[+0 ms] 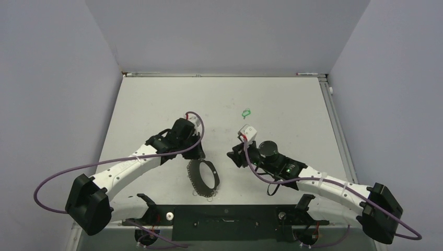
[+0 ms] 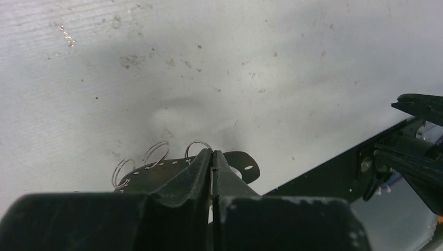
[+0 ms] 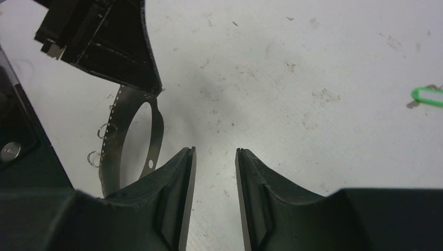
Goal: Put the keys on the keyring
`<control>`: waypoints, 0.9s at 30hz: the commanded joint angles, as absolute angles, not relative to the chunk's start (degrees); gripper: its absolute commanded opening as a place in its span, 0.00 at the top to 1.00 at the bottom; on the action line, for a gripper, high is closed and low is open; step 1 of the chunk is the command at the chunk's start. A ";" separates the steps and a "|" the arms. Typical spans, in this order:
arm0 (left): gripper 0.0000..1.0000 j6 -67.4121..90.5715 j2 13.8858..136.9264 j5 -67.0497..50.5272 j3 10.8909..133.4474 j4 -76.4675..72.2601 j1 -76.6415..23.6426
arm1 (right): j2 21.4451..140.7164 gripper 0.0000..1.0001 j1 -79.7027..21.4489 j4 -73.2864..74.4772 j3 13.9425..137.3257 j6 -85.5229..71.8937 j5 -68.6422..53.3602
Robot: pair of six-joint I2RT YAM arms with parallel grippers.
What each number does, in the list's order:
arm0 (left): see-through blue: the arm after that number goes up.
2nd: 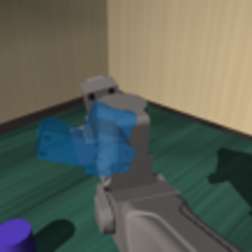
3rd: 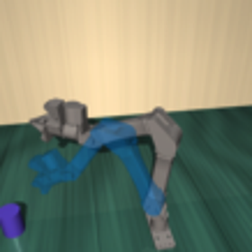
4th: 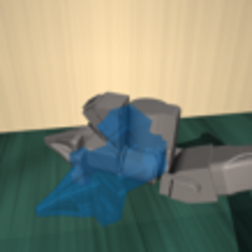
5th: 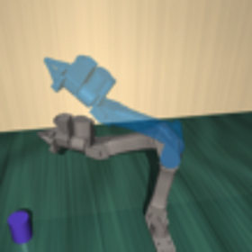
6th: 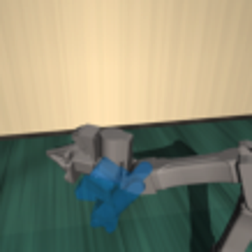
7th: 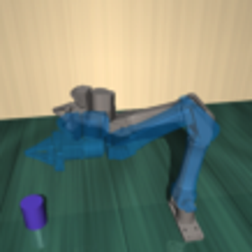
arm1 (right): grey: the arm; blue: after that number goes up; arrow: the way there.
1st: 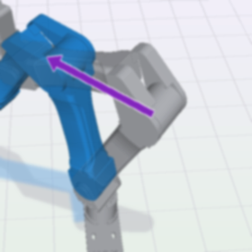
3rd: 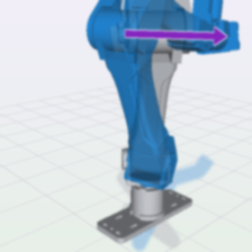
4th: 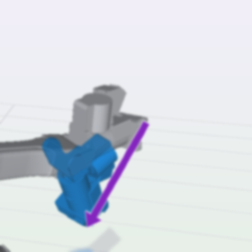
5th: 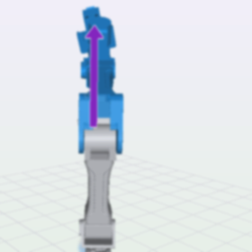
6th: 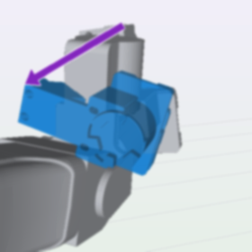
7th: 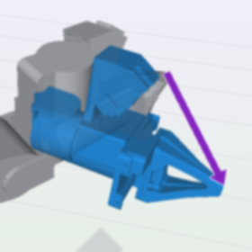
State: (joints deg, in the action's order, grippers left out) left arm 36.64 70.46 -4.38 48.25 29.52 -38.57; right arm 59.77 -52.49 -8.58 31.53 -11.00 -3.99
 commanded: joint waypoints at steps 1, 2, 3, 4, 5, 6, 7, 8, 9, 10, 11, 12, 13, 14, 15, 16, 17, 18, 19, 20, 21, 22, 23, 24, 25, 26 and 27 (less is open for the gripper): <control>1.00 31.89 67.83 -15.36 51.56 33.43 -37.30 | 54.05 0.64 -53.45 -19.18 27.75 -1.54 -14.79; 1.00 31.25 67.46 -16.86 52.10 34.13 -37.27 | 52.99 0.63 -54.13 -20.24 26.86 0.35 -16.01; 1.00 30.69 67.15 -18.22 52.69 34.83 -37.12 | 51.92 0.63 -55.04 -20.83 26.02 2.46 -16.79; 1.00 30.32 66.89 -19.34 53.32 35.73 -37.07 | 51.01 0.62 -55.99 -21.01 25.45 4.53 -17.16; 1.00 29.99 66.58 -20.22 53.85 36.43 -37.01 | 50.26 0.62 -57.22 -21.17 24.92 7.05 -16.92; 1.00 29.71 66.20 -21.10 54.28 37.01 -37.00 | 49.74 0.61 -58.50 -21.49 24.40 8.77 -16.32; 1.00 29.44 65.92 -22.23 54.69 37.60 -37.00 | 49.44 0.61 -59.59 -22.04 24.00 10.25 -15.43; 1.00 29.21 65.57 -23.15 54.99 38.09 -37.00 | 49.41 0.60 -60.83 -22.66 23.96 11.33 -14.57; 1.00 29.12 65.28 -24.32 55.28 38.38 -37.00 | 49.58 0.60 -61.82 -22.98 24.17 12.84 -14.47; 1.00 28.89 64.97 -25.61 55.62 38.87 -37.00 | 50.10 0.60 -62.81 -22.76 24.50 14.47 -15.02; 1.00 28.65 64.69 -26.41 55.92 39.38 -37.00 | 50.88 0.60 -63.78 -21.92 25.02 16.09 -15.85; 1.00 28.37 64.50 -27.00 56.41 40.16 -37.03 | 51.70 0.60 -64.21 -20.91 25.74 17.78 -16.96; 1.00 27.97 64.35 -27.39 56.83 40.94 -37.08 | 52.63 0.60 -64.54 -19.84 26.39 19.20 -18.13; 1.00 27.67 64.13 -27.76 57.20 41.69 -37.09 | 53.60 0.60 -64.59 -19.19 26.98 20.14 -18.66; 1.00 27.27 63.88 -27.57 57.43 42.45 -37.05 | 54.48 0.60 -64.60 -18.38 27.65 21.07 -18.60; 1.00 26.93 63.73 -26.40 57.79 43.33 -37.01 | 55.20 0.60 -64.60 -17.92 28.13 21.97 -17.59; 1.00 26.66 63.68 -24.87 57.83 44.22 -37.00 | 55.76 0.59 -64.60 -18.09 28.36 22.42 -15.56; 1.00 26.63 63.64 -23.00 57.64 44.41 -37.00 | 56.33 0.58 -64.60 -18.69 28.42 22.40 -12.89; 1.00 26.40 63.74 -20.97 57.27 44.62 -37.00 | 56.72 0.58 -64.60 -19.54 28.27 21.92 -10.06; 1.00 25.84 63.86 -18.88 56.66 44.52 -37.08 | 57.15 0.57 -64.60 -20.44 28.03 20.86 -7.10; 0.96 25.48 63.79 -16.10 56.02 44.34 -37.21 | 57.58 0.55 -64.48 -20.91 27.79 19.89 -4.02; 0.88 25.33 63.73 -12.61 55.31 44.29 -37.26 | 58.24 0.53 -64.51 -20.83 27.63 18.49 -0.14; 0.82 25.13 63.69 -9.10 54.82 44.37 -37.26 | 58.85 0.51 -64.51 -20.16 27.59 16.32 4.63; 0.79 24.81 63.56 -6.31 54.27 44.04 -37.27 | 59.34 0.50 -64.40 -18.82 28.04 13.22 9.43; 0.76 24.75 63.44 -4.39 53.60 43.13 -37.33 | 60.42 0.50 -64.11 -17.24 28.45 9.11 14.65; 0.72 25.35 63.19 -3.10 52.74 41.64 -37.58 | 61.07 0.50 -63.56 -15.87 28.88 3.09 19.62; 0.69 26.55 62.92 -1.79 51.69 39.54 -38.54 | 61.31 0.50 -62.95 -13.90 29.22 -2.47 23.64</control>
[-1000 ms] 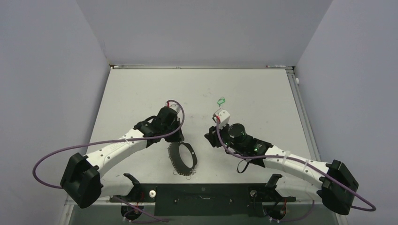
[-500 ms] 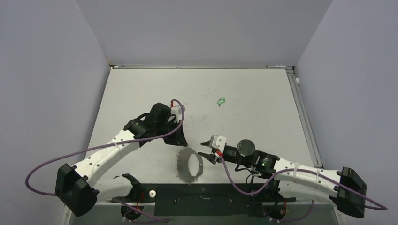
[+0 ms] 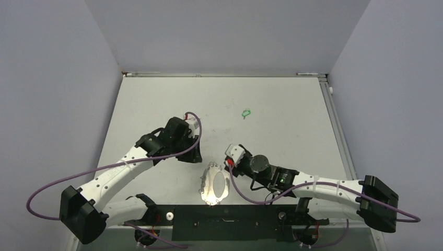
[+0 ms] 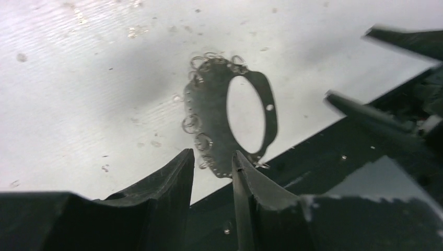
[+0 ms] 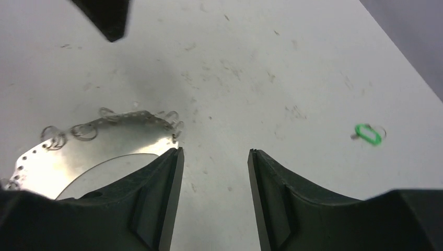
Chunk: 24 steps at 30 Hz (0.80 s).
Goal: Put the keys on the keyring
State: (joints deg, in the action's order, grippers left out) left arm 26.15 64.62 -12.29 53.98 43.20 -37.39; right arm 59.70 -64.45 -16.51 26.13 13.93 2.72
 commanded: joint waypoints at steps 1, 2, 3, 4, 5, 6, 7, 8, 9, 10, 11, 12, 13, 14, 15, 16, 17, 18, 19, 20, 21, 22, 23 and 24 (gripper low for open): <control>0.66 28.18 62.66 -0.71 50.60 37.46 -39.75 | 61.23 0.49 -62.00 -11.91 29.39 -7.79 26.80; 0.61 29.98 62.40 0.99 49.63 35.24 -41.43 | 60.74 0.46 -60.78 -10.15 29.29 -12.72 28.80; 0.58 31.86 62.13 2.65 48.49 32.67 -43.32 | 60.09 0.45 -58.82 -8.42 29.13 -17.21 29.47; 0.56 33.88 61.73 3.99 47.26 29.78 -45.17 | 59.33 0.44 -56.88 -7.18 28.94 -20.36 28.88; 0.54 36.13 61.27 5.46 45.66 26.41 -47.08 | 58.72 0.44 -54.87 -5.65 28.89 -23.33 27.10; 0.50 36.99 60.83 6.95 43.79 22.71 -49.16 | 58.36 0.44 -53.11 -4.25 29.10 -25.72 25.69; 0.47 37.26 60.51 9.43 41.61 18.93 -51.45 | 58.27 0.44 -51.39 -2.39 29.69 -27.30 24.77; 0.44 36.96 60.41 12.62 40.14 15.96 -53.42 | 58.39 0.44 -50.05 -0.57 30.72 -28.68 24.37; 0.44 36.40 60.47 15.54 38.40 13.23 -55.18 | 58.70 0.45 -48.85 2.32 31.73 -29.68 24.08; 0.44 36.00 60.89 17.43 36.68 8.68 -56.26 | 59.02 0.45 -47.89 4.21 32.84 -30.38 23.82; 0.45 35.76 61.52 18.53 34.86 4.85 -57.01 | 59.32 0.46 -47.28 5.61 33.66 -30.87 23.72; 0.46 35.81 62.26 18.98 33.43 2.69 -57.32 | 59.40 0.47 -46.93 6.52 34.46 -31.13 23.45; 0.48 36.45 63.46 19.58 32.72 -0.59 -57.50 | 59.37 0.47 -46.78 6.93 34.92 -31.18 23.14; 0.49 37.20 64.92 19.89 32.73 -1.60 -57.71 | 59.14 0.47 -46.68 7.21 35.14 -31.18 22.89; 0.50 37.55 66.41 19.99 33.16 -2.20 -58.17 | 58.89 0.47 -46.61 7.26 35.23 -31.40 22.64; 0.51 37.77 67.87 20.64 33.71 -2.54 -58.81 | 58.39 0.47 -46.63 7.19 35.02 -31.57 22.31; 0.52 38.04 69.21 21.77 34.15 -2.92 -59.70 | 58.08 0.47 -46.57 7.04 34.88 -31.67 22.01; 0.52 38.29 70.46 22.85 34.59 -3.49 -60.49 | 57.83 0.47 -46.54 6.90 34.76 -31.72 21.62; 0.53 38.32 71.45 23.52 34.93 -4.00 -61.20 | 57.68 0.47 -46.44 6.81 34.58 -31.79 21.29; 0.54 38.42 72.48 24.15 35.31 -4.37 -61.70 | 57.66 0.48 -46.35 6.79 34.50 -31.79 21.09; 0.54 38.84 73.57 24.44 35.82 -4.28 -62.04 | 57.66 0.48 -46.28 6.84 34.45 -31.81 20.88; 0.55 39.68 74.48 24.58 36.63 -3.85 -62.21 | 57.72 0.48 -46.30 6.93 34.42 -31.82 20.69; 0.56 40.48 75.57 24.63 37.24 -3.32 -62.33 | 57.74 0.48 -46.25 6.95 34.45 -31.82 20.61; 0.58 41.34 76.62 24.92 37.88 -2.62 -62.57 | 57.74 0.48 -46.23 6.99 34.38 -31.77 20.57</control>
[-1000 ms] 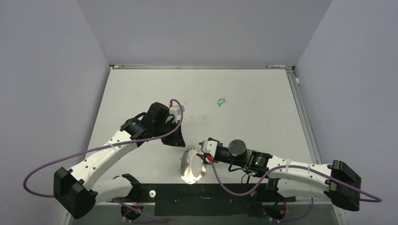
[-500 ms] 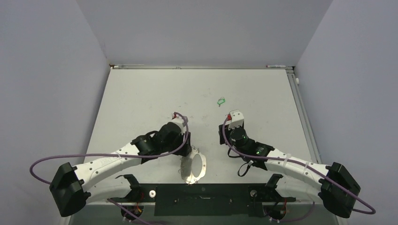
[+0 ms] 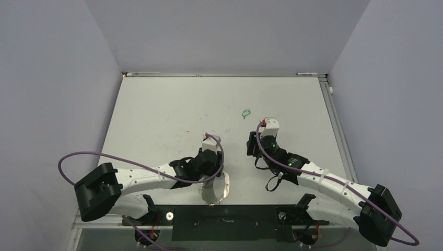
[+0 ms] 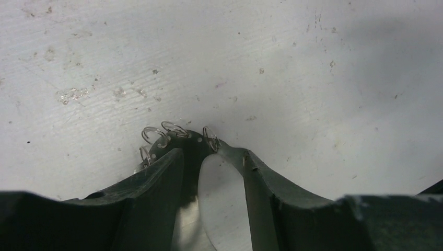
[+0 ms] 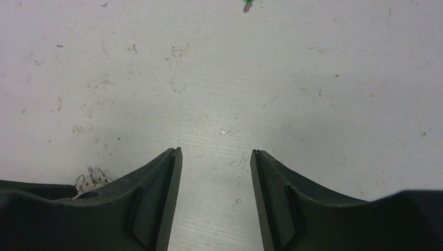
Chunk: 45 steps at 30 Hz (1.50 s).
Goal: Put the keys on the keyring
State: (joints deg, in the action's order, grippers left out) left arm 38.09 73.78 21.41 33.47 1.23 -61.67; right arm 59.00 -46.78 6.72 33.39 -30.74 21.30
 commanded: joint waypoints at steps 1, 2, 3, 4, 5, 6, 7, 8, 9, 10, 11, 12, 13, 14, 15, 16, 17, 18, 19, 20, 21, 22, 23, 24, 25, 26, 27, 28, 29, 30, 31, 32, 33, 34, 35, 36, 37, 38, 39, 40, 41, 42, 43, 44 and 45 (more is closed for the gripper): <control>0.58 41.76 77.82 25.19 38.43 -2.11 -63.02 | 57.68 0.48 -46.31 7.03 34.41 -31.73 20.55; 0.58 42.09 79.12 25.78 39.20 -1.63 -63.59 | 57.68 0.48 -46.20 6.96 34.37 -31.73 20.49; 0.59 42.48 80.41 26.65 40.06 -0.76 -64.43 | 57.58 0.48 -46.16 6.81 34.33 -31.72 20.52; 0.59 42.77 81.76 27.56 41.21 -0.17 -65.16 | 57.49 0.48 -46.22 6.70 34.32 -31.73 20.48; 0.59 42.96 83.59 28.50 42.36 2.31 -65.86 | 57.48 0.48 -46.13 6.56 34.25 -31.73 20.28; 0.59 43.21 84.79 29.24 43.43 3.68 -66.49 | 57.56 0.48 -46.08 6.47 34.20 -31.73 20.06; 0.60 43.38 85.98 29.58 44.34 4.78 -66.99 | 57.64 0.48 -46.13 6.32 34.21 -31.73 19.78; 0.62 43.53 87.01 29.67 45.05 5.29 -67.19 | 57.65 0.49 -46.05 6.26 34.21 -31.73 19.45; 0.64 43.71 88.11 29.74 45.73 5.99 -67.31 | 57.66 0.49 -46.07 6.19 34.13 -31.73 19.08; 0.65 44.10 89.14 30.13 46.51 7.21 -67.32 | 57.66 0.49 -46.07 6.13 34.05 -31.73 18.78; 0.65 45.25 90.12 30.99 47.48 9.31 -67.32 | 57.59 0.49 -46.02 6.08 34.05 -31.79 18.55; 0.65 46.25 91.05 31.76 48.52 11.33 -67.39 | 57.53 0.49 -46.05 6.06 33.94 -31.81 18.35; 0.65 46.71 91.74 32.41 49.20 12.67 -67.60 | 57.42 0.50 -46.03 6.10 33.95 -31.77 18.18; 0.65 47.17 92.17 33.30 49.78 13.78 -67.98 | 57.28 0.50 -46.04 6.05 33.85 -31.77 18.09; 0.65 47.46 92.47 34.20 50.11 14.29 -68.55 | 57.22 0.50 -46.01 5.93 33.72 -31.81 17.95; 0.63 47.58 92.66 34.73 50.29 14.50 -69.16 | 57.22 0.50 -46.01 5.76 33.60 -31.82 17.88; 0.62 47.84 92.78 35.17 50.54 14.90 -69.76 | 57.22 0.50 -46.05 5.57 33.51 -31.82 17.76; 0.60 48.04 92.87 36.12 50.87 15.31 -70.64 | 57.30 0.50 -46.05 5.31 33.45 -31.75 17.55; 0.59 48.12 93.02 36.77 51.31 16.15 -71.26 | 57.45 0.51 -46.00 5.08 33.34 -31.81 17.39; 0.57 48.51 93.05 37.39 52.05 17.36 -71.89 | 57.62 0.51 -45.98 4.84 33.31 -31.84 17.03; 0.55 48.78 92.95 38.17 52.68 18.54 -72.54 | 57.84 0.52 -46.04 4.71 33.39 -31.82 16.75; 0.54 49.23 92.79 38.96 53.32 19.72 -73.14 | 58.02 0.52 -46.01 4.62 33.47 -31.76 16.46; 0.54 49.92 92.50 39.69 53.94 21.03 -73.65 | 58.21 0.52 -45.98 4.54 33.56 -31.80 16.25; 0.54 50.63 92.09 40.23 54.24 21.90 -73.99 | 58.33 0.53 -46.00 4.49 33.66 -31.77 16.14; 0.53 51.48 91.58 40.71 54.31 22.88 -74.22 | 58.43 0.53 -46.02 4.43 33.68 -31.81 15.99; 0.53 52.62 91.09 41.10 54.17 23.68 -74.26 | 58.45 0.53 -46.01 4.34 33.68 -31.82 15.92; 0.53 53.62 90.58 41.47 53.88 24.43 -74.27 | 58.40 0.53 -46.04 4.31 33.66 -31.81 15.87; 0.53 54.94 90.04 41.92 53.41 25.38 -74.27 | 58.36 0.53 -46.01 4.23 33.60 -31.82 15.76; 0.52 55.77 89.64 42.22 52.98 25.65 -74.27 | 58.34 0.54 -46.03 4.26 33.58 -31.81 15.69; 0.52 55.98 89.38 42.18 52.33 25.09 -74.22 | 58.28 0.54 -46.03 4.15 33.53 -31.82 15.61; 0.53 55.54 89.26 41.93 51.42 24.22 -74.12 | 58.25 0.54 -46.03 4.12 33.49 -31.86 15.50; 0.53 54.90 89.42 41.60 51.08 23.09 -73.99 | 58.19 0.54 -46.02 3.93 33.47 -31.90 15.47; 0.55 53.87 89.85 40.83 50.92 22.12 -73.81 | 58.23 0.54 -46.05 3.83 33.33 -31.97 15.33; 0.55 52.21 90.29 40.14 50.83 21.12 -73.61 | 58.27 0.54 -46.02 3.75 33.31 -31.99 15.20; 0.57 50.13 90.68 39.44 50.68 19.66 -73.36 | 58.31 0.54 -46.04 3.71 33.35 -31.99 15.00; 0.58 47.56 90.96 38.54 50.52 18.33 -73.14 | 58.35 0.55 -46.01 3.77 33.38 -31.99 14.88; 0.59 45.44 91.16 37.71 50.46 17.38 -72.80 | 58.31 0.55 -46.03 3.79 33.39 -31.97 14.73; 0.60 43.14 91.22 36.59 50.33 16.56 -72.38 | 58.28 0.55 -46.05 3.86 33.41 -31.92 14.55; 0.61 41.25 91.23 35.68 50.09 15.90 -71.93 | 58.25 0.55 -46.01 4.00 33.40 -31.86 14.46; 0.61 40.08 91.11 35.31 49.76 15.75 -71.34 | 58.15 0.55 -46.04 4.05 33.40 -31.80 14.41; 0.62 38.87 90.80 34.54 49.27 15.58 -70.65 | 58.08 0.55 -46.00 4.15 33.40 -31.74 14.30; 0.62 37.63 90.51 33.32 48.54 14.81 -69.76 | 57.95 0.55 -45.98 4.13 33.40 -31.66 14.28; 0.63 36.23 89.48 31.72 47.41 13.27 -69.06 | 57.88 0.55 -45.98 4.13 33.32 -31.64 14.31; 0.65 35.26 88.82 30.38 46.43 12.22 -68.44 | 57.84 0.55 -46.05 4.06 33.25 -31.64 14.25; 0.66 34.29 88.23 29.35 45.59 11.27 -67.97 | 57.83 0.56 -46.00 3.88 33.10 -31.70 14.25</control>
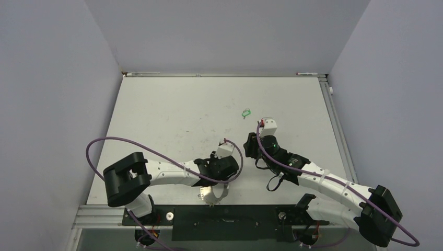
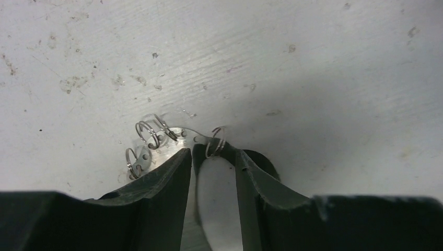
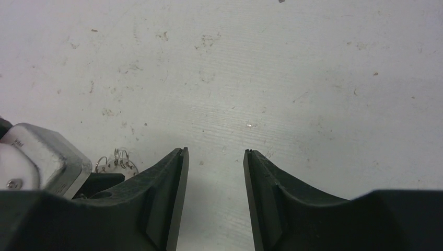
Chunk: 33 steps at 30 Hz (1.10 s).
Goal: Put the keys on the keyring
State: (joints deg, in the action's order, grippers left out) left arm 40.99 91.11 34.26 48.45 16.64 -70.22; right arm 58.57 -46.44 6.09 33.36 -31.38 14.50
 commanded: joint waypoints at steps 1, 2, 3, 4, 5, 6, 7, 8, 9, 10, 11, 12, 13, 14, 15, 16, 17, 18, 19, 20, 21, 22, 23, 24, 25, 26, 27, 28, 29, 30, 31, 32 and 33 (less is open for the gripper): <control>0.67 33.39 87.94 28.72 45.03 10.81 -67.68 | 57.95 0.56 -46.04 3.63 33.01 -31.70 14.12; 0.67 32.77 87.82 28.22 44.86 10.71 -67.41 | 58.11 0.56 -46.03 3.46 32.97 -31.73 14.00; 0.67 31.74 87.80 27.44 44.64 10.17 -67.15 | 58.36 0.56 -46.05 3.29 32.96 -31.78 13.87; 0.68 30.64 87.89 26.64 44.20 9.30 -67.07 | 58.62 0.56 -46.04 3.12 33.03 -31.80 13.70; 0.69 30.12 88.11 26.32 43.98 8.89 -66.94 | 58.89 0.56 -46.04 3.01 33.09 -31.81 13.36; 0.72 29.31 88.35 25.57 43.80 8.33 -66.83 | 59.11 0.56 -46.05 2.91 33.24 -31.82 13.03; 0.73 28.55 88.66 25.00 43.70 7.83 -66.72 | 59.29 0.57 -46.08 2.90 33.35 -31.82 12.87; 0.74 27.96 88.80 24.66 43.68 7.57 -66.64 | 59.40 0.57 -46.09 2.83 33.46 -31.82 12.64; 0.74 27.43 88.91 24.14 43.50 7.07 -66.56 | 59.49 0.57 -46.09 2.75 33.48 -31.82 12.54; 0.74 27.05 88.80 23.95 43.20 6.55 -66.56 | 59.50 0.57 -46.13 2.65 33.41 -31.82 12.57; 0.74 26.59 88.69 23.77 43.05 6.14 -66.47 | 59.50 0.57 -46.06 2.57 33.32 -31.82 12.55; 0.74 26.29 88.56 23.73 42.88 5.81 -66.38 | 59.50 0.57 -46.12 2.56 33.31 -31.82 12.50; 0.74 26.14 88.51 23.69 42.77 5.49 -66.17 | 59.59 0.57 -46.12 2.55 33.31 -31.81 12.48; 0.74 25.95 88.36 23.46 42.80 5.34 -65.99 | 59.59 0.57 -46.07 2.55 33.31 -31.77 12.45; 0.75 25.81 88.15 23.28 42.80 5.28 -65.90 | 59.67 0.57 -46.07 2.55 33.35 -31.73 12.38; 0.75 25.69 87.80 23.18 42.80 5.04 -65.84 | 59.75 0.57 -46.07 2.55 33.40 -31.73 12.31; 0.75 25.50 87.40 22.97 42.68 4.63 -65.75 | 59.76 0.57 -46.08 2.55 33.40 -31.73 12.24; 0.75 25.49 87.02 22.92 42.51 4.19 -65.74 | 59.83 0.57 -46.09 2.55 33.48 -31.73 12.14; 0.75 25.44 86.70 23.00 42.46 4.02 -65.62 | 59.85 0.57 -46.14 2.47 33.48 -31.73 12.09; 0.75 25.47 86.67 23.02 42.36 3.83 -65.45 | 59.92 0.58 -46.14 2.46 33.56 -31.67 12.05; 0.76 25.46 86.73 22.88 42.41 3.57 -65.30 | 59.94 0.58 -46.12 2.46 33.62 -31.64 11.92; 0.77 25.49 86.78 22.71 42.45 3.52 -65.10 | 59.99 0.58 -46.14 2.46 33.70 -31.64 11.88; 0.77 25.49 86.78 22.49 42.53 3.37 -65.04 | 60.02 0.58 -46.12 2.50 33.81 -31.64 11.82; 0.77 25.41 86.75 21.86 42.54 3.09 -65.04 | 60.03 0.58 -46.07 2.59 33.95 -31.56 11.78; 0.77 25.40 86.63 21.35 42.46 2.84 -65.04 | 60.03 0.58 -46.13 2.62 33.96 -31.55 11.78; 0.77 25.44 86.47 20.90 42.39 2.66 -65.04 | 59.96 0.58 -46.11 2.68 34.02 -31.48 11.78; 0.76 25.47 86.27 20.34 42.18 2.44 -65.04 | 59.94 0.58 -46.12 2.78 34.15 -31.42 11.78; 0.74 25.53 86.04 19.93 42.05 2.36 -65.04 | 59.90 0.58 -46.04 2.87 34.21 -31.38 11.76; 0.73 25.65 85.76 19.61 41.94 2.21 -65.04 | 59.86 0.58 -46.06 2.94 34.26 -31.38 11.77; 0.71 25.73 85.59 19.24 41.85 2.20 -65.04 | 59.81 0.58 -46.07 2.98 34.35 -31.38 11.76; 0.70 25.87 85.38 19.06 41.72 2.20 -65.04 | 59.77 0.58 -46.13 2.99 34.31 -31.30 11.75; 0.69 25.92 85.23 18.99 41.55 2.13 -65.04 | 59.77 0.58 -46.06 2.99 34.29 -31.29 11.77; 0.69 25.97 85.17 19.21 41.38 1.97 -65.04 | 59.77 0.58 -46.09 2.94 34.31 -31.29 11.78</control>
State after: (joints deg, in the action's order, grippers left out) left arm 26.22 87.53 20.51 41.65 5.15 -65.28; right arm 58.89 -46.44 5.15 33.26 -31.35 11.92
